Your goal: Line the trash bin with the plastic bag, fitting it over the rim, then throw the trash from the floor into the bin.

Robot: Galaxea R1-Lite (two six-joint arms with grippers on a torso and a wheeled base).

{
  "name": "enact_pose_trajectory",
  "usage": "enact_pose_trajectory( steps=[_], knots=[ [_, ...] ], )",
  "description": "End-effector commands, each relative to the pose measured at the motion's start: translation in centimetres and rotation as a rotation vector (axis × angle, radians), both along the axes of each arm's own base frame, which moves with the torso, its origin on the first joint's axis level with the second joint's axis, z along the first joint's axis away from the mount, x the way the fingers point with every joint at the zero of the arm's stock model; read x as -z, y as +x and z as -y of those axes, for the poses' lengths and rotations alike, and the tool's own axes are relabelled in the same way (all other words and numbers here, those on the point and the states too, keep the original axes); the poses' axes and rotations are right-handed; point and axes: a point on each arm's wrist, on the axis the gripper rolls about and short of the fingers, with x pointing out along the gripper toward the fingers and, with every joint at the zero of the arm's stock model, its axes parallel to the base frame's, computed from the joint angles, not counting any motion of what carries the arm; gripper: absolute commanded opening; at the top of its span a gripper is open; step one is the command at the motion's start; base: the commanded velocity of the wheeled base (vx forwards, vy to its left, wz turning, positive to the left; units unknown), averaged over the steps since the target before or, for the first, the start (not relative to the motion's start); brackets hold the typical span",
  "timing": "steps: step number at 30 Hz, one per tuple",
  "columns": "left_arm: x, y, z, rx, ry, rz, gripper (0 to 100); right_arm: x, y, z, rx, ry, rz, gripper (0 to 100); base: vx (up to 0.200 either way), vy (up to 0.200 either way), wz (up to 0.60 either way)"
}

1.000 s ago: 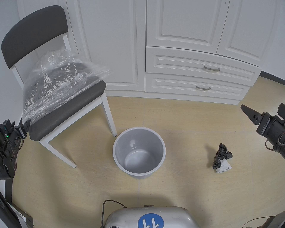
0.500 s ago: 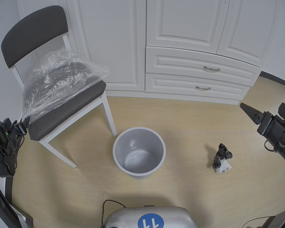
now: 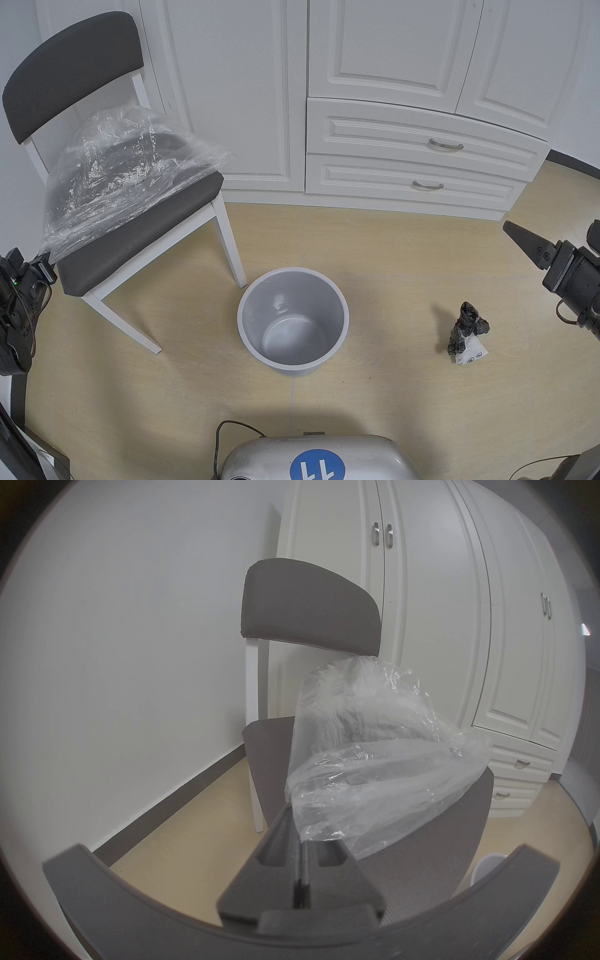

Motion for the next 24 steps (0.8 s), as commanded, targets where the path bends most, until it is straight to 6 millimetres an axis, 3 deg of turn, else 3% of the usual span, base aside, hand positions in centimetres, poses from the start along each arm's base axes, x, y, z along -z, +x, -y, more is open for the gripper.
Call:
enact_pose_trajectory(
  steps=[1,5,12,13,24],
  knots=[
    [-0.9,-0.6,0.5,0.004,0.011,0.025,0,0.1,-0.9,-0.2,-0.032,-0.009,0.013,100,0.000,0.000,0.00],
    [-1.6,-1.3,0.9,0.011,0.010,0.040,0,0.2,-1.5,-0.2,-0.043,-0.030,0.021,100,0.000,0.000,0.00],
    [-3.7,-3.9,3.3,0.104,0.026,0.091,0,0.0,-2.8,0.5,-0.040,-0.069,0.070,100,0.000,0.000,0.00],
    [-4.2,-4.4,4.4,0.138,0.029,0.105,0,0.0,-2.8,0.5,-0.038,-0.072,0.074,100,0.000,0.000,0.00],
    [-4.1,-6.1,9.6,0.317,0.017,0.097,0,0.6,-2.9,0.7,-0.011,-0.169,0.048,100,0.000,0.000,0.00]
  ],
)
